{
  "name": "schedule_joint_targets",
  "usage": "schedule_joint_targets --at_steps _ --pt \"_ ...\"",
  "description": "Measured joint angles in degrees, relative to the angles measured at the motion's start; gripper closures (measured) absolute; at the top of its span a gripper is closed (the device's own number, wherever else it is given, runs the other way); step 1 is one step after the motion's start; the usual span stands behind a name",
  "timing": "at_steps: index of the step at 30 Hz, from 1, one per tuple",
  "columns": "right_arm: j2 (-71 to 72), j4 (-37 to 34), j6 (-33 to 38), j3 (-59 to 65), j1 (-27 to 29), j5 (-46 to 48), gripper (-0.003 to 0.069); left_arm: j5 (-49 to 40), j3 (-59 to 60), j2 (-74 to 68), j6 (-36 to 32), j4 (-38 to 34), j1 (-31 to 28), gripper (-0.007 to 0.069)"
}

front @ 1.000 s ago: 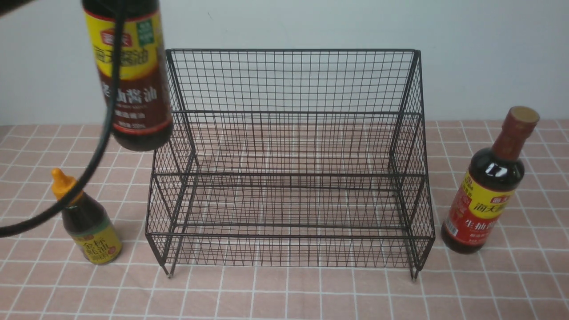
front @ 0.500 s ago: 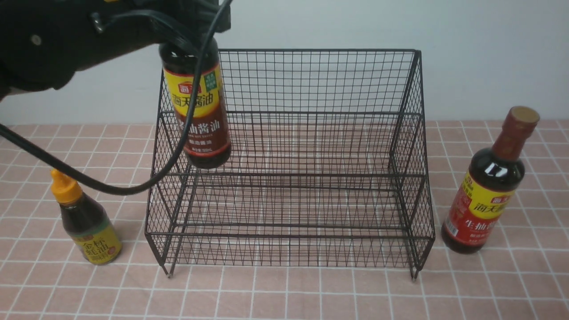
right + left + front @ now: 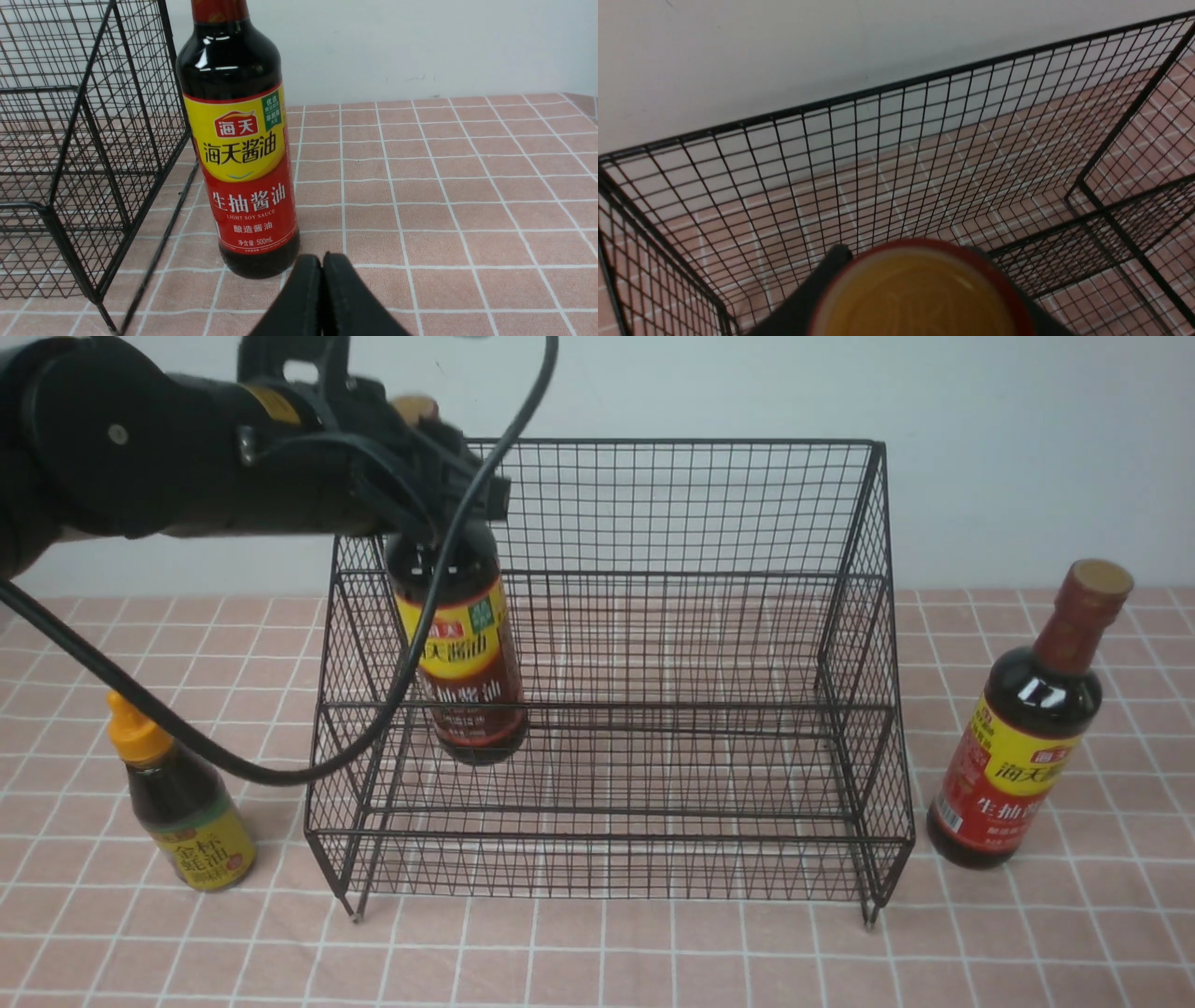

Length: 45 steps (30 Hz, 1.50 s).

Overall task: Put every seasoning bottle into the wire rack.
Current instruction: Use the left arm to put the condiment bottle back on the shelf, then use the left arm to grab the condiment bottle closest to it

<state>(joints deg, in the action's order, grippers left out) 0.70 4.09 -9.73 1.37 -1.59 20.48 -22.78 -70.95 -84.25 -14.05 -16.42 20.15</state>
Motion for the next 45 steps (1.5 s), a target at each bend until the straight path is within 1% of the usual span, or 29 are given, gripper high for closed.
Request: schedule_joint_targets --at_steps 9,15,17,18,19,20,22,25,27,30,31,33,35,36,37,38,39,42,45 --pt "0.00 0.00 0.10 0.00 0.00 0.00 0.0673 -2.31 -0.02 -3.74 -0.05 0.75 0.00 0.0365" --pt "0.00 0.00 0.10 0.00 0.00 0.00 0.0673 -1.71 -0.25 -4.15 -0.05 0.63 0.00 0.0365" --pt "0.00 0.00 0.10 0.00 0.00 0.00 0.0673 -1.57 -0.25 -4.15 0.33 0.40 0.00 0.0351" --pt "0.00 0.00 0.10 0.00 0.00 0.00 0.0673 -1.34 -0.25 -3.86 0.54 0.06 0.00 0.0323" --pt "0.00 0.00 0.10 0.00 0.00 0.00 0.0673 -1.31 -0.25 -3.70 0.54 -0.01 0.00 0.0319" --pt "0.00 0.00 0.10 0.00 0.00 0.00 0.0673 -1.31 -0.25 -3.08 0.54 -0.21 0.00 0.0284" --pt "0.00 0.00 0.10 0.00 0.00 0.00 0.0673 -1.36 -0.25 -1.43 0.43 -0.21 0.00 0.0240" --pt "0.00 0.00 0.10 0.00 0.00 0.00 0.0673 -2.20 -0.25 0.90 -0.07 -0.16 0.00 0.0218" --pt "0.00 0.00 0.10 0.00 0.00 0.00 0.0673 -3.38 -0.25 4.98 -0.08 -0.04 0.00 0.0223" --pt "0.00 0.00 0.10 0.00 0.00 0.00 0.0673 -5.02 -0.36 10.28 -0.13 0.13 0.00 0.0279" --pt "0.00 0.00 0.10 0.00 0.00 0.00 0.0673 -6.00 -0.50 13.17 -0.13 0.26 0.00 0.0335" --pt "0.00 0.00 0.10 0.00 0.00 0.00 0.0673 -7.50 -0.59 16.49 -0.13 0.31 0.00 0.0417" --pt "0.00 0.00 0.10 0.00 0.00 0.00 0.0673 -9.67 -0.59 20.58 -0.13 0.36 0.00 0.0533" --pt "0.00 0.00 0.10 0.00 0.00 0.00 0.0673 -10.70 -0.59 22.14 -0.13 0.33 0.00 0.0573" --pt "0.00 0.00 0.10 0.00 0.00 0.00 0.0673 -11.12 -0.51 22.91 -0.13 0.33 0.00 0.0585" --pt "0.00 0.00 0.10 0.00 0.00 0.00 0.0673 -11.78 0.44 26.42 0.25 0.33 0.00 0.0613" --pt "0.00 0.00 0.10 0.00 0.00 0.00 0.0673 -11.88 1.35 27.63 0.68 0.33 0.00 0.0622" --pt "0.00 0.00 0.10 0.00 0.00 0.00 0.0673 -11.80 6.56 33.84 3.10 0.38 0.00 0.0631" --pt "0.00 0.00 0.10 0.00 0.00 0.00 0.0673 -10.46 14.91 40.53 4.75 0.44 0.00 0.0631"
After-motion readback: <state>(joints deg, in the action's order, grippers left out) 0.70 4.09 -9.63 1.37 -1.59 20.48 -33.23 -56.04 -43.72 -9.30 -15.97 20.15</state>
